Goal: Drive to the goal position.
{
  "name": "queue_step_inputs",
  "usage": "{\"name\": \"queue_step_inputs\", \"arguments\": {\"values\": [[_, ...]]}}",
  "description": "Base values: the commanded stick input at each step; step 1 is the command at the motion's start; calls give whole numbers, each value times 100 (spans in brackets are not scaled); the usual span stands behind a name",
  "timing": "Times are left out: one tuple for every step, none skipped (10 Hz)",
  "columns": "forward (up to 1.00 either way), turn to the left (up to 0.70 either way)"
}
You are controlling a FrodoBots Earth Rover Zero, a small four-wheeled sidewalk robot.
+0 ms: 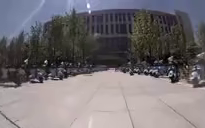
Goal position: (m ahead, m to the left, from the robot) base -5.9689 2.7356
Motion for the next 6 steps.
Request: {"name": "queue_step_inputs", "arguments": {"values": [[70, 0], [70, 0], [70, 0], [70, 0], [70, 0], [70, 0]]}}
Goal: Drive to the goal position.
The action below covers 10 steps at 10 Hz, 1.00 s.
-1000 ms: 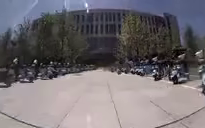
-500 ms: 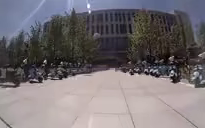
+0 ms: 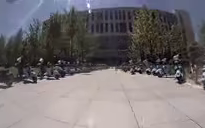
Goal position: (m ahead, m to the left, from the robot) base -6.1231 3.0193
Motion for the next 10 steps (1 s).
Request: {"name": "queue_step_inputs", "arguments": {"values": [[70, 0], [70, 0], [70, 0], [70, 0], [70, 0], [70, 0], [70, 0], [70, 0], [70, 0], [70, 0]]}}
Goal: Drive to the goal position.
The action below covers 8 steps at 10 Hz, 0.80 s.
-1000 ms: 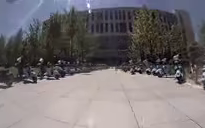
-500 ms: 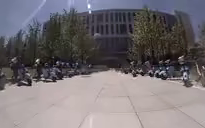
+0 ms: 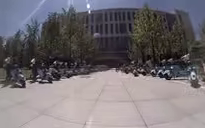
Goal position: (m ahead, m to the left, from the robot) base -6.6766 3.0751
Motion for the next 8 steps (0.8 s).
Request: {"name": "queue_step_inputs", "arguments": {"values": [[70, 0], [70, 0], [68, 0], [59, 0], [55, 0], [55, 0], [54, 0], [54, 0]]}}
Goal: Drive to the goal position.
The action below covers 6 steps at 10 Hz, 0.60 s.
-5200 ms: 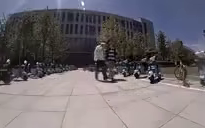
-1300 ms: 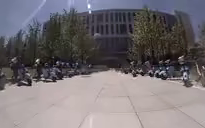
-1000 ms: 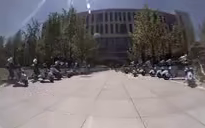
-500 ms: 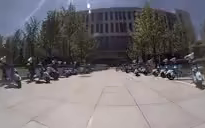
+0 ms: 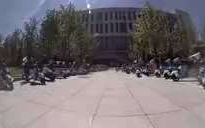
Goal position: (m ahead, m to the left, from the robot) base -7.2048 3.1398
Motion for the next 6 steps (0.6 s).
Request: {"name": "queue_step_inputs", "arguments": {"values": [[51, 0], [50, 0], [50, 0], [50, 0], [50, 0], [49, 0]]}}
